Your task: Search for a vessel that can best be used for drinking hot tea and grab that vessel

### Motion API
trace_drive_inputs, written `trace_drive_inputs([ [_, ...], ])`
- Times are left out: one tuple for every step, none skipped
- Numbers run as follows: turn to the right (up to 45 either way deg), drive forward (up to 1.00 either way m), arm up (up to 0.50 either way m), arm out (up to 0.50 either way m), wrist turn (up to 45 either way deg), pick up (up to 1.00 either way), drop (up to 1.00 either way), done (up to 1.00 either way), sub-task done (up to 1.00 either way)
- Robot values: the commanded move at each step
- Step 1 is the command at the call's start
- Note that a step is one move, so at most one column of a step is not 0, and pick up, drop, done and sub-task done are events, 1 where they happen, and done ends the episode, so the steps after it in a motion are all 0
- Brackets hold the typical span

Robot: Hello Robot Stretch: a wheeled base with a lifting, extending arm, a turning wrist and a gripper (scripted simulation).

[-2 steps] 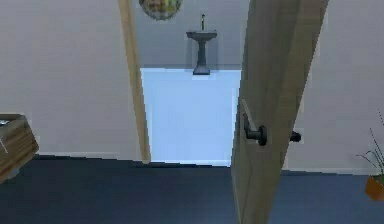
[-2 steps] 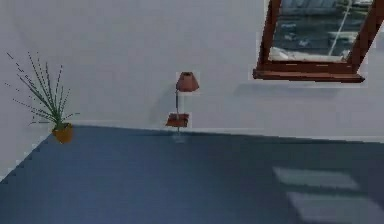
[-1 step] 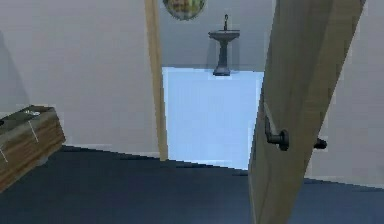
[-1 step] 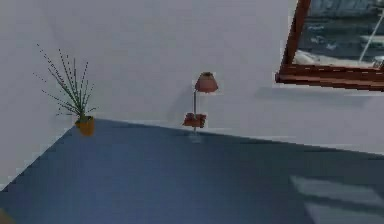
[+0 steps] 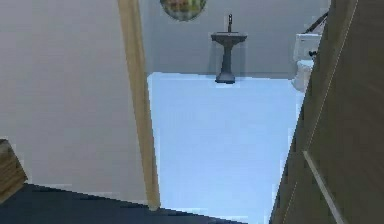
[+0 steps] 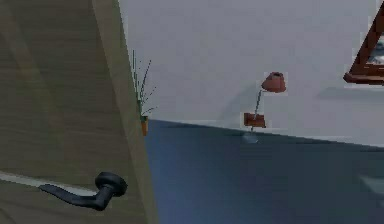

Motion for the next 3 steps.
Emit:
trace_drive_inputs([
  [3.0, 0.00, 0.00, 0.00, 0.0, 0.00, 0.00, 0.00, 0.00],
  [0.0, 1.00, 0.00, 0.00, 0.0, 0.00, 0.00, 0.00, 0.00],
  [9.0, 0.00, 0.00, 0.00, 0.0, 0.00, 0.00, 0.00, 0.00],
])
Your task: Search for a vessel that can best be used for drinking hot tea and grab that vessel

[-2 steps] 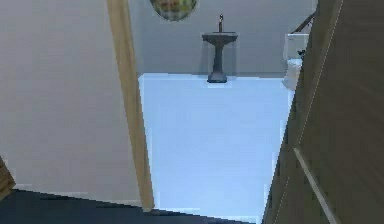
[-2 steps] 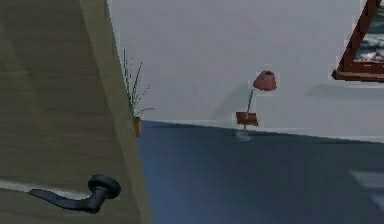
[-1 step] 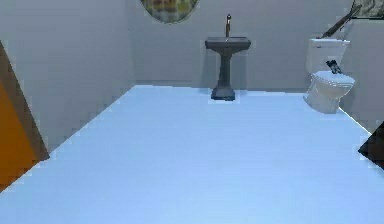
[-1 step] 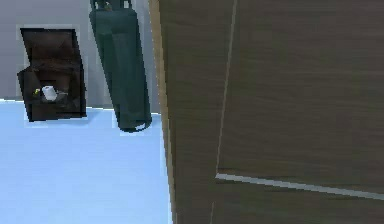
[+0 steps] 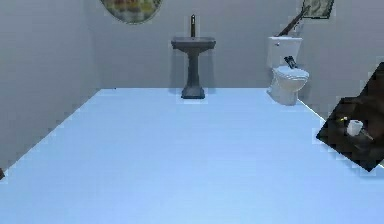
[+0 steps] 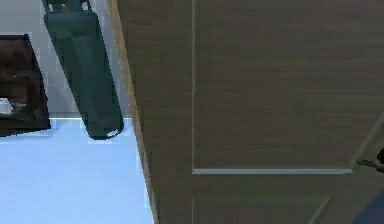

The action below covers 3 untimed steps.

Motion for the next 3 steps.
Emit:
trace_drive_inputs([
  [0.0, 0.20, 0.00, 0.00, 0.0, 0.00, 0.00, 0.00, 0.00],
  [-9.0, 0.00, 0.00, 0.00, 0.0, 0.00, 0.00, 0.00, 0.00],
  [-3.0, 0.00, 0.00, 0.00, 0.0, 0.00, 0.00, 0.00, 0.00],
])
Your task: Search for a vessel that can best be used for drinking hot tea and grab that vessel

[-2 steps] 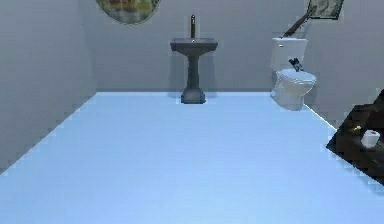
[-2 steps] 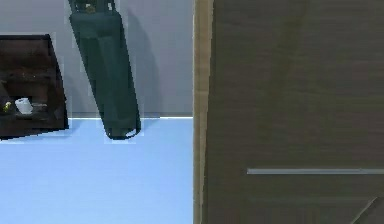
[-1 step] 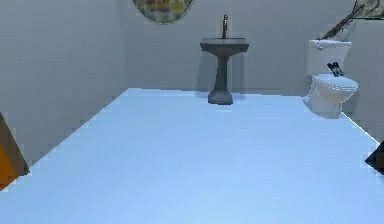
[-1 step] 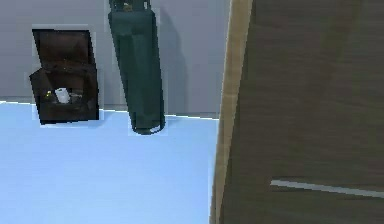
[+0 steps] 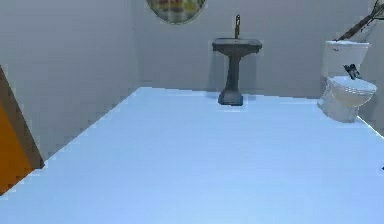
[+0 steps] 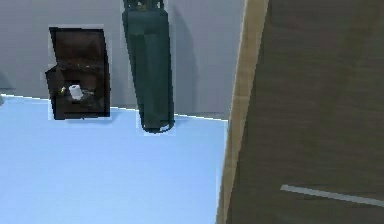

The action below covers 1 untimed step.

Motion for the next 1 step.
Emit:
trace_drive_inputs([
  [0.0, 0.15, 0.00, 0.00, 0.0, 0.00, 0.00, 0.00, 0.00],
])
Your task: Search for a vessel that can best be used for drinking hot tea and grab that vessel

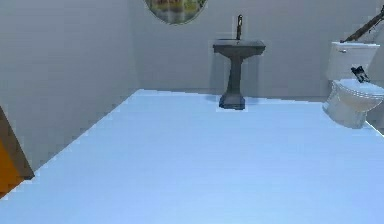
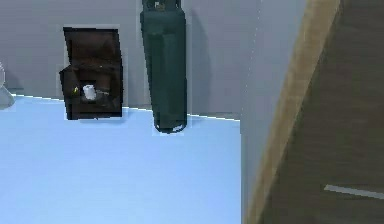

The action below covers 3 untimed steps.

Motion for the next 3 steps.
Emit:
trace_drive_inputs([
  [-39.0, 0.00, 0.00, 0.00, 0.0, 0.00, 0.00, 0.00, 0.00],
  [0.0, 0.15, 0.00, 0.00, 0.0, 0.00, 0.00, 0.00, 0.00],
  [-18.0, 0.00, 0.00, 0.00, 0.0, 0.00, 0.00, 0.00, 0.00],
])
